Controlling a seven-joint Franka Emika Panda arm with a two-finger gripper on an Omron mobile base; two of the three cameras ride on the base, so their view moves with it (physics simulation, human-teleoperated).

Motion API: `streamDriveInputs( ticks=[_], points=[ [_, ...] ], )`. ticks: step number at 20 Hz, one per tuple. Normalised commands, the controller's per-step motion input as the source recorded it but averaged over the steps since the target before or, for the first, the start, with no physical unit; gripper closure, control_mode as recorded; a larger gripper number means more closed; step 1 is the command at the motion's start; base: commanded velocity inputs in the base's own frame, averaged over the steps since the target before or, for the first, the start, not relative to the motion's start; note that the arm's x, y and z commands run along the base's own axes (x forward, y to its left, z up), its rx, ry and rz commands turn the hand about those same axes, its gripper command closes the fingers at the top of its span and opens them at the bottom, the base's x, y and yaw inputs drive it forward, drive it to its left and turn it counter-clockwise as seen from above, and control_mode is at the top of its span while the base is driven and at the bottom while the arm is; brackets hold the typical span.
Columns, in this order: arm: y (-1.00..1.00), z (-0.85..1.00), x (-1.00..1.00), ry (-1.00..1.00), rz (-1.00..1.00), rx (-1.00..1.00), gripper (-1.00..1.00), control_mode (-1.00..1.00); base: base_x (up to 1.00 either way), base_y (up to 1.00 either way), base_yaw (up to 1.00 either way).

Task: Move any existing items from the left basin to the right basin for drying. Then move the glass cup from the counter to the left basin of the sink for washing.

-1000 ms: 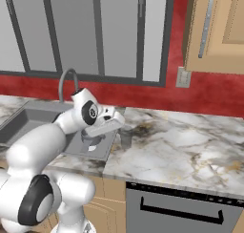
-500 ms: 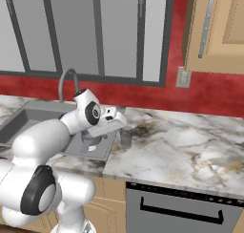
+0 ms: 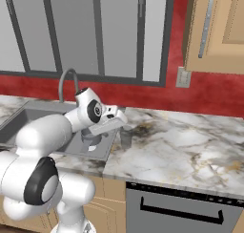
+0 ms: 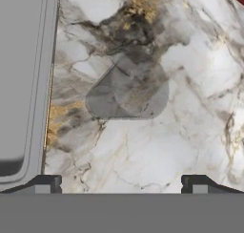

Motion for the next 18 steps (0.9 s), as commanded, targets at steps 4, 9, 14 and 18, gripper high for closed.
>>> streamDriveInputs(
  ticks=[4, 9, 14, 18],
  points=[
    [0.0, 0.0, 0.22, 0.0, 0.0, 0.0, -1.0, -1.0, 0.0, 0.0, 0.0],
    [0.0, 0.0, 0.17, 0.0, 0.03, 0.0, -1.0, -1.0, 0.0, 0.0, 0.0],
    [0.0, 0.0, 0.11, 0.0, 0.04, 0.0, -1.0, -1.0, 0.0, 0.0, 0.0],
    [-0.01, -0.01, 0.13, 0.0, 0.04, 0.0, -1.0, -1.0, 0.0, 0.0, 0.0]
  ],
)
